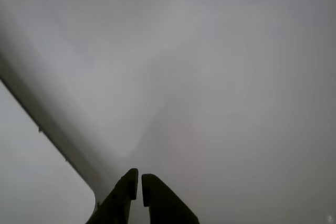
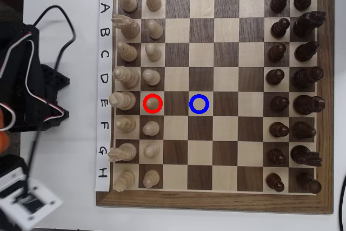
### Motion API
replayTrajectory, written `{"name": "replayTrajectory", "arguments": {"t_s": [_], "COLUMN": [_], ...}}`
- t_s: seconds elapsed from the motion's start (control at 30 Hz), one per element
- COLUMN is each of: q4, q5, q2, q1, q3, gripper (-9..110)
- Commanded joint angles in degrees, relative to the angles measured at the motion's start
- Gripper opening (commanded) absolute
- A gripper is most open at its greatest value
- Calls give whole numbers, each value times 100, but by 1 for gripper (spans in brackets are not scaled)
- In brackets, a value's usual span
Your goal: Move the piece to destination
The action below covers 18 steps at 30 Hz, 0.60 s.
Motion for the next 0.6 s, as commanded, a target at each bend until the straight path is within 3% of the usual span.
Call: {"name": "replayTrajectory", "arguments": {"t_s": [0.0, 0.33, 0.57], "q4": [-105, 246, 1081], "q5": [940, 3630, 4395], "q2": [-360, -1582, -2232], "q1": [-123, -1151, -2303], "q3": [-949, -3208, -4430], "gripper": [0, 0, 0]}}
